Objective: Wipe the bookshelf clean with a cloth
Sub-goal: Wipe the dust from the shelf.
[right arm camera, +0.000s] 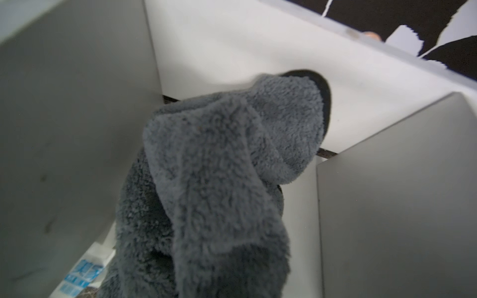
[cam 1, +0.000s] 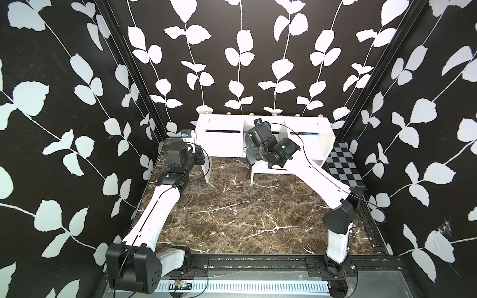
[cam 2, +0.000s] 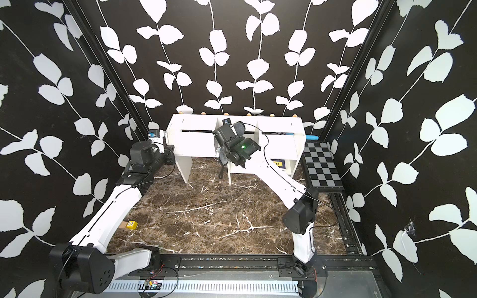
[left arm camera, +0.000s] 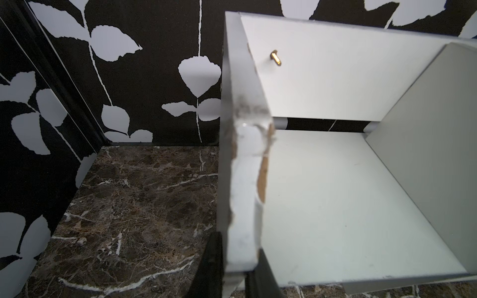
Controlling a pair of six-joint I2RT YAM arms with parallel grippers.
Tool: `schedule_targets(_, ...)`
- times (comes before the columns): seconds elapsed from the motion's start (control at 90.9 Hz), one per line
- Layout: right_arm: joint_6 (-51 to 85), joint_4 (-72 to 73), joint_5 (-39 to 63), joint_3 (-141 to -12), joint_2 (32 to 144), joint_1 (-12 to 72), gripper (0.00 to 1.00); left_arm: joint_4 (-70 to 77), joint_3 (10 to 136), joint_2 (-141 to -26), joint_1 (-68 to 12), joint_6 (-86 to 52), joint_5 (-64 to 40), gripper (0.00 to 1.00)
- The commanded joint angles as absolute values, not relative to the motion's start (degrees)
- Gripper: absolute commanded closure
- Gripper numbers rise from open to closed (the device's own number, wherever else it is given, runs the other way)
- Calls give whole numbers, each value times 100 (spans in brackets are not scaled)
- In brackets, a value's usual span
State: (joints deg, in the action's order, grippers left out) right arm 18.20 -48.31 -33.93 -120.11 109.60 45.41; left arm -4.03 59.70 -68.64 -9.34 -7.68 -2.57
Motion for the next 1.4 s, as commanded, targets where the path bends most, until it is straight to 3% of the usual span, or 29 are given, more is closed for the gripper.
schedule_targets(0.0,1845,-4998,-4187,-12265,10837,4474,100,24,5982,-6548,-1072,-1221,-942,100)
schedule_targets(0.352,1992,-4905,-3760,-11921,11071,4495,100,18,5981,-6547,-1072,-1230,-962,100)
schedule_targets(0.55,1755,-4004,-2449,-11532,10899,4563,100,20,5981,-6550,-1072,-1233,-976,100)
schedule_targets(0.682,1771,-3851,-2260,-11511,10926,4597,100,17,5971,-6522,-1072,-1213,-954,100)
schedule_targets(1.012,2125,-4944,-4275,-11798,10983,4458,100,16,5977,-6544,-1075,-1222,-959,100)
schedule_targets(1.386,1691,-4628,-4837,-11979,11098,4474,100,0,5980,-6527,-1106,-1204,-957,100)
